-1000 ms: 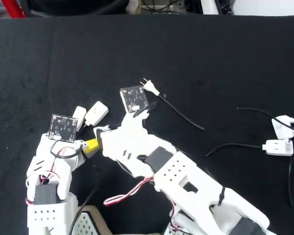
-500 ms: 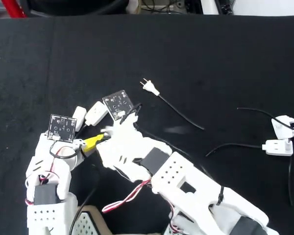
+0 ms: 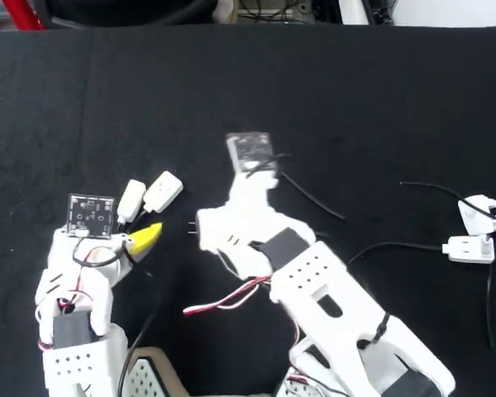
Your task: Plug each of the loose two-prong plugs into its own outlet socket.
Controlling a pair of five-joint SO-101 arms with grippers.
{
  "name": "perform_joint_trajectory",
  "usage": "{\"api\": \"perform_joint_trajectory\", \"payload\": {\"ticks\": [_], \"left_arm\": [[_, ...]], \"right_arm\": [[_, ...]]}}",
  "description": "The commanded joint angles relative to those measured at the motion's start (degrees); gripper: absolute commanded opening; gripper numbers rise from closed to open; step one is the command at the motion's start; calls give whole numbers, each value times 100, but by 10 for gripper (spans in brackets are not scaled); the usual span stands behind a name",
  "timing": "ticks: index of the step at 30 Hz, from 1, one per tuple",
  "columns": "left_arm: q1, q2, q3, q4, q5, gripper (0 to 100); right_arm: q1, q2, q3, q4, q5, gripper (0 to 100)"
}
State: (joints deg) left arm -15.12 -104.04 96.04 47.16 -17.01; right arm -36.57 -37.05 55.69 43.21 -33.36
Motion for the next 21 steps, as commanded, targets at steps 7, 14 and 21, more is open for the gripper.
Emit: {"api": "perform_joint_trajectory", "payload": {"ticks": [7, 14, 21], "left_arm": [[-356, -44, 40, 18, -44, 456], [-356, -44, 40, -9, -44, 456], [-356, -44, 40, -18, -44, 456]], "right_arm": [[475, 1596, 4, -1574, -1873, 110], [941, 3547, -1385, -1073, -3156, 99], [923, 4101, -2035, -378, -3543, 99]]}}
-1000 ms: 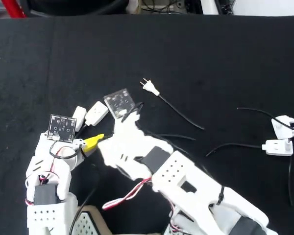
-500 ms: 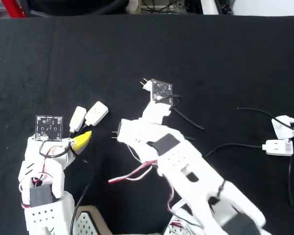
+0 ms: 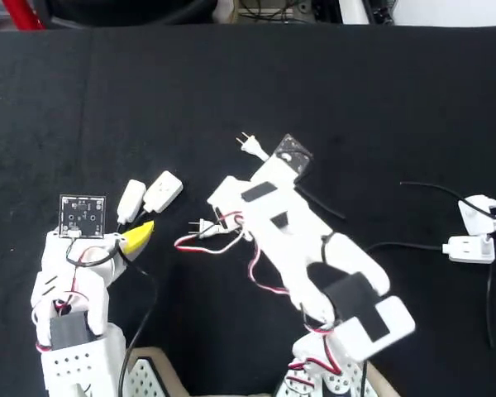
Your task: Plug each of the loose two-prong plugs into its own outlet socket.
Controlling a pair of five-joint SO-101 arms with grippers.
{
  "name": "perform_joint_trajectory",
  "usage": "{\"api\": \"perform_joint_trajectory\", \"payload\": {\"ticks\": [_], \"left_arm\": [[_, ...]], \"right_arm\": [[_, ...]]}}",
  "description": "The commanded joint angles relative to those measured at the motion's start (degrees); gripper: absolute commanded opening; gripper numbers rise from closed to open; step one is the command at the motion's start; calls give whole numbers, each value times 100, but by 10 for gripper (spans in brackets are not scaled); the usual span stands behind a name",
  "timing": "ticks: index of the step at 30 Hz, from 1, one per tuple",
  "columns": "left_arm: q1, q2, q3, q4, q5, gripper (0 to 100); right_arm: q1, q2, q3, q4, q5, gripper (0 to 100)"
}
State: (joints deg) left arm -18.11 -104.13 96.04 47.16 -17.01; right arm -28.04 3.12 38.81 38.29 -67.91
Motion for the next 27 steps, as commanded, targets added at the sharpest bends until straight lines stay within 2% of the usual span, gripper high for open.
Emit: {"api": "perform_joint_trajectory", "payload": {"ticks": [1, 8, 16, 22, 27], "left_arm": [[-57, -35, 40, -18, -44, 456], [-57, -35, 40, -18, -44, 456], [-57, -35, 40, -18, -44, 456], [-57, -35, 40, -18, -44, 456], [-57, -35, 40, -18, -44, 456]], "right_arm": [[62, 171, -374, 105, -88, 99], [44, 813, -857, 457, -79, 99], [-536, 1464, -1666, 1433, 158, 99], [-580, 1499, -2615, 2936, 510, 99], [-273, 1279, -3213, 4044, 949, 99]]}}
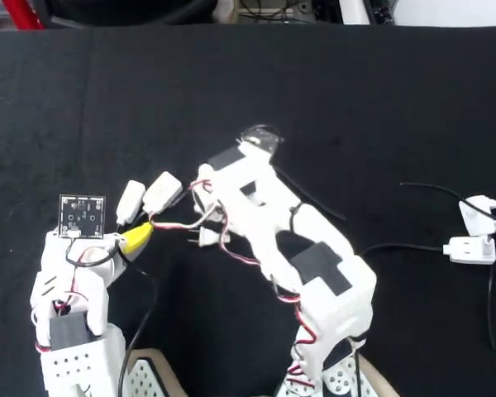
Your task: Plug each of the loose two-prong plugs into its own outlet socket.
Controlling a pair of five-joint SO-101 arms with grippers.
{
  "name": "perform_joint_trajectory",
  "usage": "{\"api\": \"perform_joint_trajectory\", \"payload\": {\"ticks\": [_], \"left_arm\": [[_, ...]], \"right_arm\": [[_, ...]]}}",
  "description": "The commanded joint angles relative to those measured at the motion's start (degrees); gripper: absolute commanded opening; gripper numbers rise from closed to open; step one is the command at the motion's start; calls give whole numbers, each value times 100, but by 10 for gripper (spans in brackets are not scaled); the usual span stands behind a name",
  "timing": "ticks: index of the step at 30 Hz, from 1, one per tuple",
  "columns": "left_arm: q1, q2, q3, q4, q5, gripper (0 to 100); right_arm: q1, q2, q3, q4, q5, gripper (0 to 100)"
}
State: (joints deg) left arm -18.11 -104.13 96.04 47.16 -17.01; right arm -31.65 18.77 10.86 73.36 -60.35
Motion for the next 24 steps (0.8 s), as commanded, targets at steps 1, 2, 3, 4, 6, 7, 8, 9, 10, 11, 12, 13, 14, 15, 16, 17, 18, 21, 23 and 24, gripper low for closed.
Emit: {"api": "perform_joint_trajectory", "payload": {"ticks": [1, 2, 3, 4, 6, 7, 8, 9, 10, 11, 12, 13, 14, 15, 16, 17, 18, 21, 23, 24], "left_arm": [[-57, -35, 40, -18, -44, 456], [-57, -35, 40, -18, -44, 456], [-57, -35, 40, -18, -44, 456], [-57, -35, 40, -18, -44, 456], [-57, -35, 40, -18, -44, 456], [-57, -35, 40, -18, -44, 456], [-57, -35, 40, -18, -44, 456], [-57, -35, 40, -18, -44, 456], [-57, -35, 40, -18, -44, 456], [-57, -35, 40, -18, -44, 456], [-57, -35, 40, -18, -44, 456], [-57, -35, 40, -18, -44, 456], [-57, -35, 40, -18, -44, 456], [-57, -35, 40, -18, -44, 456], [-57, -35, 40, -18, -44, 456], [-57, -35, 40, -18, -44, 456], [-57, -35, 40, -18, -44, 456], [-57, -35, 40, -18, -44, 456], [-57, -35, 40, -18, -44, 456], [-57, -35, 40, -18, -44, 456]], "right_arm": [[123, -312, -462, 633, 255, 99], [141, -338, -479, 712, 308, 99], [141, -365, -488, 765, 360, 99], [141, -400, -497, 826, 413, 99], [141, -514, -497, 976, 545, 99], [132, -576, -497, 1055, 598, 99], [123, -637, -479, 1099, 607, 99], [114, -664, -462, 1108, 598, 99], [105, -673, -435, 1108, 571, 99], [105, -637, -382, 1064, 545, 100], [97, -576, -330, 985, 536, 100], [88, -497, -268, 897, 536, 100], [53, -382, -233, 791, 536, 104], [18, -259, -207, 703, 527, 121], [9, -101, -215, 642, 519, 149], [9, 22, -251, 615, 431, 183], [-9, 136, -312, 615, 316, 212], [-185, 391, -444, 642, 264, 233], [-308, 479, -462, 607, 246, 201], [-334, 497, -462, 589, 229, 178]]}}
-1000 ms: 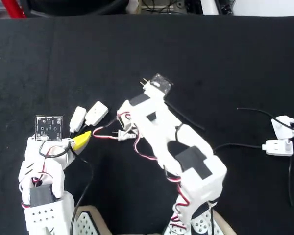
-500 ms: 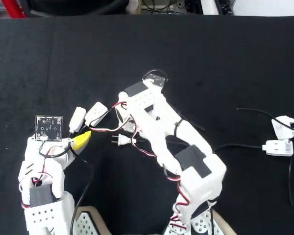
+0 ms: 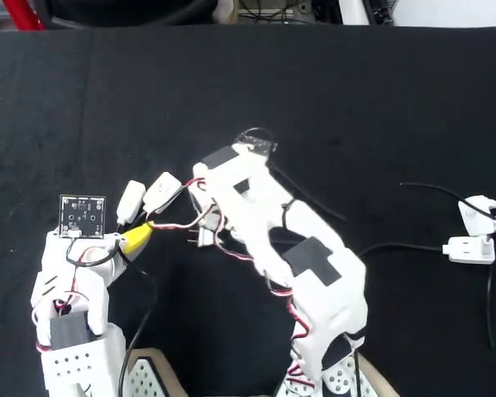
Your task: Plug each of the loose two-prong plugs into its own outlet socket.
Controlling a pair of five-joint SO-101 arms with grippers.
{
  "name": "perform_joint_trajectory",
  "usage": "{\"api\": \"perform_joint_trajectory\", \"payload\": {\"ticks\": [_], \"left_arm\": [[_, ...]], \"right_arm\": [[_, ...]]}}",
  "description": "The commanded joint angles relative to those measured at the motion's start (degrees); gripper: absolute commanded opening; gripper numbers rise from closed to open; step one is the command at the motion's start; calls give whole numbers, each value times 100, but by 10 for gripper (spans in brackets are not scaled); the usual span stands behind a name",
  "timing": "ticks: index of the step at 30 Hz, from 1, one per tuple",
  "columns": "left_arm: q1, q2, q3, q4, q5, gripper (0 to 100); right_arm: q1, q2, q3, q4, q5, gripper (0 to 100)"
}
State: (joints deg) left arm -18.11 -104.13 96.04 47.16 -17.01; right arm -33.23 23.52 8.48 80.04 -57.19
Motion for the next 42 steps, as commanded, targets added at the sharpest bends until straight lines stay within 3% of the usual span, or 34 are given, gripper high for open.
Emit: {"api": "perform_joint_trajectory", "payload": {"ticks": [1, 4, 14, 30, 33, 36, 42], "left_arm": [[-57, -35, 40, -18, -44, 456], [-57, -35, 40, -18, -44, 456], [-66, -35, 40, -9, -44, 456], [-224, -35, 31, -18, -44, 456], [-224, -35, 31, -18, -44, 456], [-233, -35, 31, -18, -44, 456], [-233, -35, 31, -18, -44, 456]], "right_arm": [[-185, 48, -224, -114, -97, 154], [-88, 48, -233, -202, -62, 96], [721, 66, -453, -237, -97, 117], [738, 84, -127, -1169, -510, 117], [747, 48, -127, -1169, -440, 107], [765, 40, -127, -1169, -193, 9], [774, 31, -180, -870, 510, 12]]}}
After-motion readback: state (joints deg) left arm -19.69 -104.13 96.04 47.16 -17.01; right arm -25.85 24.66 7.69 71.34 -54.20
